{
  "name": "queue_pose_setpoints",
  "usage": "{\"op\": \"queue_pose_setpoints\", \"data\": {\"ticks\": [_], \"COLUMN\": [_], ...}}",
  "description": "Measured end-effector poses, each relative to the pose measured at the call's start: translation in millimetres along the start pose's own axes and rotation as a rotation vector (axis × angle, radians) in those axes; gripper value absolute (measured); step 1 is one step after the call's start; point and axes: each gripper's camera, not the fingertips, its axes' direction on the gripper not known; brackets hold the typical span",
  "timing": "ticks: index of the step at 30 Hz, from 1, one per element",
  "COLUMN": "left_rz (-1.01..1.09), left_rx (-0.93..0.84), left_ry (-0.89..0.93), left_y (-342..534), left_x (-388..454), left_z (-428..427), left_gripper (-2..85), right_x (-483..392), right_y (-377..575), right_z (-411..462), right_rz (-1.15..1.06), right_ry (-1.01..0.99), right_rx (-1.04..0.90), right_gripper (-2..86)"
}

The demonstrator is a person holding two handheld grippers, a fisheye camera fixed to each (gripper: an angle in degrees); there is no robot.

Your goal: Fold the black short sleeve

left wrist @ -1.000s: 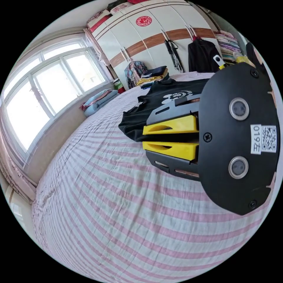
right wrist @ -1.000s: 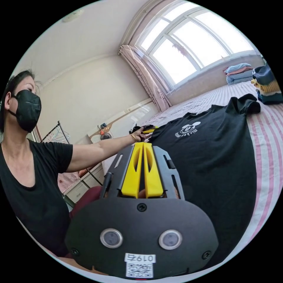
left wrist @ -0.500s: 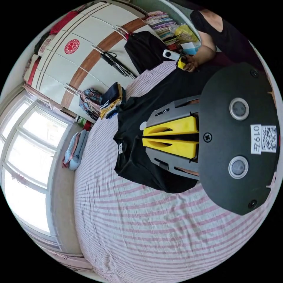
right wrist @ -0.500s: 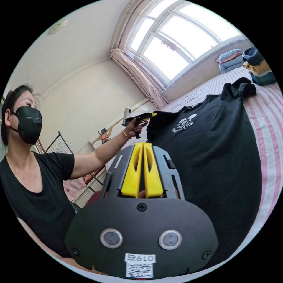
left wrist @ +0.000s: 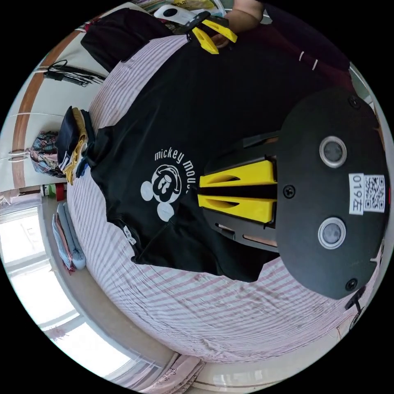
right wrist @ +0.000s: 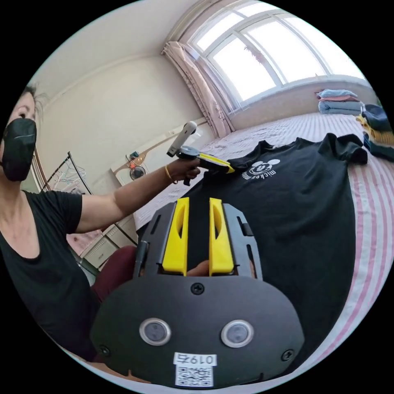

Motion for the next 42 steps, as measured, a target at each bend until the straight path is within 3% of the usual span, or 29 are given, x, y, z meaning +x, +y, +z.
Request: {"op": "queue_pose_setpoints", "data": {"ticks": [4, 8, 10, 13, 17, 21, 29, 35, 42], "left_rz": [-0.113, -0.343, -0.414, -0.476, -0.421, -0.271, -0.217, -0.238, -0.320], "left_rx": [0.150, 0.348, 0.369, 0.403, 0.331, 0.261, 0.090, 0.193, 0.175], "left_ry": [0.225, 0.246, 0.229, 0.177, -0.060, -0.101, -0.290, -0.152, -0.200], "left_y": [3, 49, 80, 139, 174, 165, 162, 160, 158], "left_x": [-34, -67, -65, -39, 4, 29, 54, 62, 67], "left_z": [-27, -59, -65, -69, -51, -32, 6, 12, 14], "left_gripper": [10.0, 10.2, 8.9, 4.9, 2.4, 2.7, 5.7, 3.4, 1.3], "right_x": [-47, -45, -34, -28, -24, -18, -23, -34, -47], "right_y": [-77, -166, -190, -206, -227, -250, -276, -298, -330], "right_z": [16, 58, 87, 125, 176, 210, 263, 225, 185], "right_rz": [-0.235, -0.436, -0.440, -0.452, -0.503, -0.539, -0.556, -0.513, -0.502], "right_ry": [0.217, 0.260, 0.215, 0.183, 0.229, 0.185, 0.206, 0.182, 0.192], "right_rx": [-0.055, -0.127, -0.226, -0.223, -0.279, -0.405, -0.602, -0.446, -0.302], "right_gripper": [5.2, 6.3, 7.6, 6.0, 4.9, 6.5, 8.2, -0.4, -0.9]}}
